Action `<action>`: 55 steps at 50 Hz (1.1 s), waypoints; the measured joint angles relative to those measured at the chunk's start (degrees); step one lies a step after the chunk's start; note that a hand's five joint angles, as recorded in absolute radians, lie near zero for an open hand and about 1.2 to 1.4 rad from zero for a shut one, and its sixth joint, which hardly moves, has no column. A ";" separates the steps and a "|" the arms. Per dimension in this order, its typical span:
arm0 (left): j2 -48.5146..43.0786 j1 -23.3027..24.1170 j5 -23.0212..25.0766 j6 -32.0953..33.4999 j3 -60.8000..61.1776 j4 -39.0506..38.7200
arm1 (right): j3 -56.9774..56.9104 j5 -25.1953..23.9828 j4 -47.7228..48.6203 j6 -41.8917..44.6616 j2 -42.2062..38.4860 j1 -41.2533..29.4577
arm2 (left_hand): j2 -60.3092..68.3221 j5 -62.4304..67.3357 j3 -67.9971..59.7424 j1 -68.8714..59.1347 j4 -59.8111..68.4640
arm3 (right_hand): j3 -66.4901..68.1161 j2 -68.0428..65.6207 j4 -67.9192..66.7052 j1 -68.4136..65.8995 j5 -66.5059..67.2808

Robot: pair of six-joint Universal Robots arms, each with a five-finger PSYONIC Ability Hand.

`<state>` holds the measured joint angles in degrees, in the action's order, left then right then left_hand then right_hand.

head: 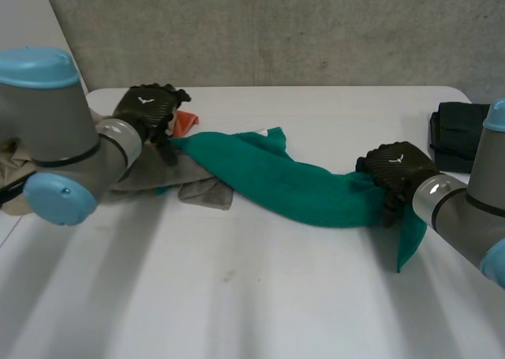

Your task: Fold the laundry.

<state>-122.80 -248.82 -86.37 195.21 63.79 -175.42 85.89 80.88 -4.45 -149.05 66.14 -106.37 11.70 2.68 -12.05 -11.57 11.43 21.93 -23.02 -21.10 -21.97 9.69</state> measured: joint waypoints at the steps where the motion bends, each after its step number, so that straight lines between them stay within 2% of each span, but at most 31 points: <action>1: 0.70 -0.19 -0.79 0.35 0.20 1.04 | 0.12 0.08 0.07 0.09 -0.08 -0.12 | 0.00 0.00 0.00 0.00 0.00 | -0.56 0.00 0.18 0.14 -0.36; 10: 1.27 -2.73 -5.46 8.42 2.45 6.13 | 1.00 0.74 2.42 3.58 -2.27 -0.90 | 0.00 0.00 -0.01 0.00 0.00 | 0.19 -0.44 -0.76 -0.66 2.35; 14: -3.00 -4.18 -5.13 12.76 1.76 4.58 | 1.60 1.88 6.19 5.15 -4.26 -1.04 | 0.12 0.01 -0.05 -0.18 0.12 | 11.03 -9.97 -11.87 -11.51 13.63; 18: -6.85 -4.64 -5.02 14.41 0.00 3.13 | 2.03 2.58 8.84 5.57 -5.33 -1.11 | 0.14 0.18 -0.12 -0.18 0.12 | 18.11 -16.80 -18.21 -18.24 19.78; 19: -8.16 -4.70 -5.15 14.66 -0.83 2.71 | 2.13 2.81 9.75 5.65 -5.71 -1.13 | 2.79 2.74 -2.78 -3.48 2.87 | 28.86 -27.82 -29.46 -28.70 31.00; 21: -9.65 -4.76 -5.43 14.79 -1.95 2.21 | 2.19 2.98 10.57 5.68 -6.10 -1.16 | 28.13 27.33 -27.72 -31.88 28.34 | 41.80 -41.35 -42.15 -41.28 43.57; 22: -10.01 -4.78 -5.53 14.77 -2.34 2.00 | 2.19 3.04 10.82 5.69 -6.24 -1.18 | 28.13 27.33 -27.72 -31.88 28.34 | 43.67 -43.19 -44.58 -42.57 45.84; 23: -10.36 -4.85 -5.80 14.68 -2.98 1.61 | 2.16 3.10 11.17 5.69 -6.48 -1.20 | 40.46 39.21 -39.77 -43.99 40.54 | 45.58 -44.47 -46.63 -42.72 47.24; 24: -10.41 -4.91 -5.98 14.56 -3.35 1.32 | 2.12 3.11 11.31 5.70 -6.62 -1.22 | 50.20 47.56 -48.54 -50.73 49.53 | 45.96 -44.47 -47.18 -42.72 47.37; 25: -10.36 -4.95 -6.12 14.46 -3.60 1.11 | 2.09 3.12 11.38 5.70 -6.71 -1.24 | 54.88 51.56 -53.62 -51.79 54.88 | 46.01 -44.47 -47.23 -42.72 47.37; 27: -9.55 -5.15 -6.54 13.94 -3.92 0.38 | 1.98 3.13 11.41 5.73 -6.86 -1.28 | 56.29 52.14 -55.19 -51.80 56.60 | 46.06 -44.47 -47.26 -42.72 47.37; 34: -0.57 -8.54 -8.49 9.08 -4.42 -6.14 | 1.82 3.13 10.69 5.93 -6.78 -1.37 | 56.49 52.53 -55.53 -53.65 56.90 | 46.06 -44.47 -47.28 -42.72 47.36; 38: 1.63 -12.93 -9.65 7.62 -9.51 -7.64 | 1.78 3.00 9.96 5.86 -6.47 -1.61 | 56.50 52.53 -55.52 -53.65 56.91 | 46.06 -44.47 -47.33 -42.72 47.37; 41: -0.03 -15.57 -10.64 7.70 -15.15 -5.48 | 1.76 2.94 9.26 5.87 -6.40 -1.93 | 56.50 52.53 -55.52 -53.65 56.92 | 46.06 -44.47 -47.40 -42.72 47.37; 45: -6.43 -19.60 -12.64 8.00 -27.97 2.04 | 1.78 2.92 8.09 5.93 -6.58 -2.71 | 56.50 52.53 -55.53 -53.65 56.92 | 46.06 -44.47 -47.40 -42.72 47.38; 51: -14.64 -21.37 -13.71 8.65 -39.30 7.81 | 1.79 3.00 7.43 6.01 -6.78 -3.41 | 55.06 52.04 -54.22 -52.92 55.35 | 46.06 -44.47 -47.40 -42.72 47.37; 52: -15.94 -21.26 -13.68 9.01 -40.45 8.09 | 1.79 3.02 7.38 6.01 -6.75 -3.47 | 51.50 49.83 -50.90 -49.99 51.74 | 46.06 -44.47 -47.40 -42.72 47.37; 54: -17.56 -20.86 -13.50 9.93 -41.47 8.14 | 1.81 3.03 7.30 5.97 -6.66 -3.50 | 31.00 31.12 -31.97 -28.26 32.60 | 46.06 -44.47 -47.40 -42.72 47.37; 55: -17.94 -20.64 -13.41 10.35 -41.59 8.07 | 1.83 3.03 7.28 5.95 -6.61 -3.50 | 27.34 27.44 -27.15 -23.96 28.87 | 46.06 -44.47 -47.40 -42.72 47.37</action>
<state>-140.74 -269.46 -99.78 205.55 22.20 -167.35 87.71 83.91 2.84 -143.10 59.53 -109.86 39.04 30.12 -39.19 -35.54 40.29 67.99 -67.49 -68.50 -64.68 57.06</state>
